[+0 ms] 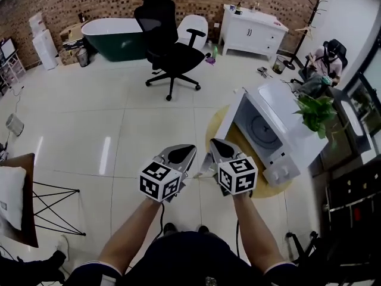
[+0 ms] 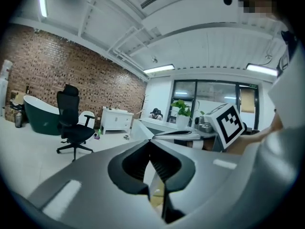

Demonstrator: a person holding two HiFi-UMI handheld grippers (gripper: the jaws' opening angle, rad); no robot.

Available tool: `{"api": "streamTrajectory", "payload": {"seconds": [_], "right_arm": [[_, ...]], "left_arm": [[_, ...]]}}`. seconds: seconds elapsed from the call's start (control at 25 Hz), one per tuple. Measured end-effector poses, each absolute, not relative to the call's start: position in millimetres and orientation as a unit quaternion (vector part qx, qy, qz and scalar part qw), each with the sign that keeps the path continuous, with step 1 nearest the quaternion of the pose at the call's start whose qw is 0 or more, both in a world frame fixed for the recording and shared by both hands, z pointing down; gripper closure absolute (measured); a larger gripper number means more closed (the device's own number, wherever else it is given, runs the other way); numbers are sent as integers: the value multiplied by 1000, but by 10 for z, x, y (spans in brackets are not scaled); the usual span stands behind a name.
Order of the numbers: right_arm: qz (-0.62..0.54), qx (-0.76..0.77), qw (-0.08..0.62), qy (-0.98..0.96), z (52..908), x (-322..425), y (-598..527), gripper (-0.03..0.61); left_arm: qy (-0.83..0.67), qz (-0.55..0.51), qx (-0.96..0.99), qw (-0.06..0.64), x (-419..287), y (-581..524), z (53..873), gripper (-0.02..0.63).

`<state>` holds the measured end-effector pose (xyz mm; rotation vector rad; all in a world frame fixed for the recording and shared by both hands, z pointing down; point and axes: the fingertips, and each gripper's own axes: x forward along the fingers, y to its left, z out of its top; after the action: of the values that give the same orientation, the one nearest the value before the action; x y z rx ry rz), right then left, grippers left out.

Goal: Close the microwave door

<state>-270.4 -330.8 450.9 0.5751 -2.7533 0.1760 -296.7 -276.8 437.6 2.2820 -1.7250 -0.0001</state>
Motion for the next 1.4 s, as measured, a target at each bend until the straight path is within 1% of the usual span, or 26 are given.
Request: {"api": "streamTrajectory", "payload": {"seconds": [0.32, 0.68, 0.96, 1.2, 1.4], "right_arm": [[71, 286, 161, -942, 4509, -1911, -3553, 577], [73, 356, 167, -916, 4514, -1220, -3979, 577], [73, 390, 173, -901, 4512, -848, -4294, 577], [79, 386, 168, -904, 4505, -767, -4378, 577], [82, 405, 140, -900, 4416, -604, -4379, 577]], "left_arm": [[-537, 7, 832, 142, -2342, -3046, 4387, 601], [-484, 16, 864, 138, -1740, -3276, 4339, 601], [-476, 22, 869, 131, -1609, -3370, 4296, 603], [-476, 26, 869, 130, -1549, -3448, 4281, 601], [-467, 50, 873, 128, -1433, -3534, 4404, 603]]}}
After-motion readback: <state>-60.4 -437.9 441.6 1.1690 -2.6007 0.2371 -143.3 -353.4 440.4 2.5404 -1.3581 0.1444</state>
